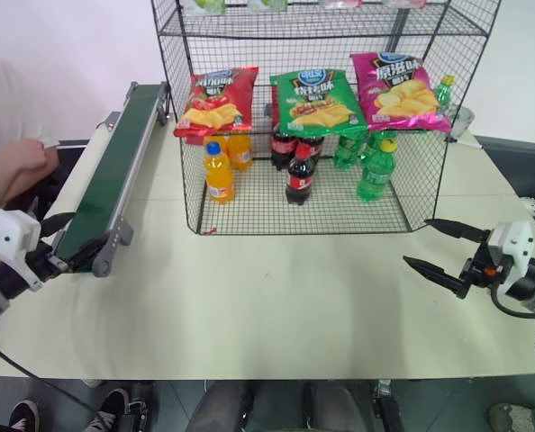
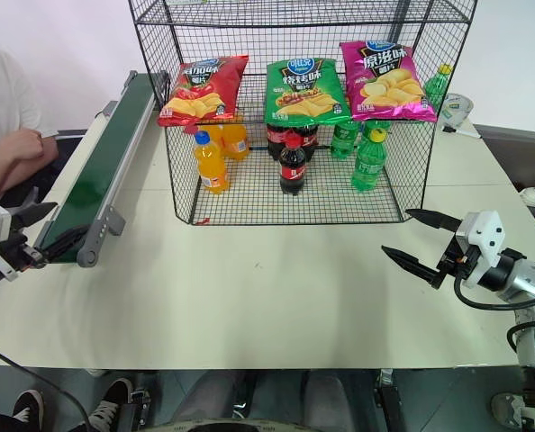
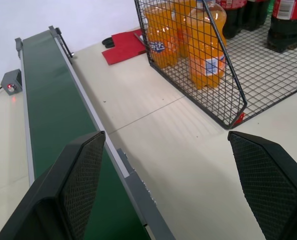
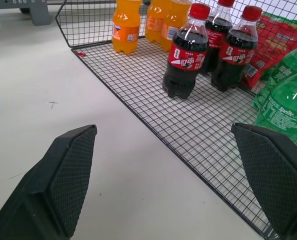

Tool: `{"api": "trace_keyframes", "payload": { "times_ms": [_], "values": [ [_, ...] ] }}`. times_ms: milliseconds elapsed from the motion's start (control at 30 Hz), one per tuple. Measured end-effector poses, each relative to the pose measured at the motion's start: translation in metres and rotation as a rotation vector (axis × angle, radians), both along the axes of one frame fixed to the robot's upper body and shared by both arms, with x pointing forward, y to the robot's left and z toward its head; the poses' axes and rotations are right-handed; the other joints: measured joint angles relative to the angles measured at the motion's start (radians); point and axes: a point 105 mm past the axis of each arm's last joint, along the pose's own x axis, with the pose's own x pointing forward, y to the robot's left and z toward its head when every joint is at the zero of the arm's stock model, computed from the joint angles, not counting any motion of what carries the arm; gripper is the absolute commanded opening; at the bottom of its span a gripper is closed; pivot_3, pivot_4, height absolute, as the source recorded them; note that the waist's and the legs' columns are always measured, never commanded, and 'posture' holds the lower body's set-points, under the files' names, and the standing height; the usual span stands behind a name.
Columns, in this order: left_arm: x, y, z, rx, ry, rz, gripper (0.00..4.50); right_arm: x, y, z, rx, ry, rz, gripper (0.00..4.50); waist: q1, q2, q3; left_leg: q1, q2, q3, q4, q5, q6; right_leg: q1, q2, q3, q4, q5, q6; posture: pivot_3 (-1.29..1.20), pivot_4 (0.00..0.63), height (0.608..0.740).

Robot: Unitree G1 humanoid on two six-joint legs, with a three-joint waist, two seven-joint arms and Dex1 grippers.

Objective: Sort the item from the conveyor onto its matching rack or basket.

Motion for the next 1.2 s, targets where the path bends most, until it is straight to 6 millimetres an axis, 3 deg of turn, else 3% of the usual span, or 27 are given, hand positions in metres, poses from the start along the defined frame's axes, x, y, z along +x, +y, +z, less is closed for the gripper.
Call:
{"api": "trace_keyframes", "payload": {
  "times_ms": [167,333,1200],
  "values": [
    [0.0058,0.0012,0.0082,-0.002,-0.033,0.017,4.1,-0.0012,-0.0005,-0.0031,0.001,0.011,-0.005,4.5,0.001,0.0,0.0,0.0,0.0,0.0,0.0,0.0,0.0,0.0,0.0,0.0,0.0,0.0,0.0,0.0,0.15,0.74],
    [0.0039,0.0039,-0.0009,0.03,0.005,0.02,4.1,-0.0016,-0.0011,-0.0048,0.002,0.016,-0.011,4.5,-0.004,0.0,0.0,0.0,0.0,0.0,-0.002,0.0,0.0,-0.001,0.0,0.0,-0.001,0.0,0.0,0.0,0.15,0.74],
    [0.0015,0.0051,-0.001,0.03,-0.001,0.004,4.1,-0.0011,-0.001,-0.0039,0.001,0.011,-0.022,4.5,-0.001,0.001,0.001,0.0,0.0,0.0,-0.002,0.0,0.0,0.0,0.0,0.0,-0.001,0.0,0.0,0.0,0.15,0.74]
  ]
}}
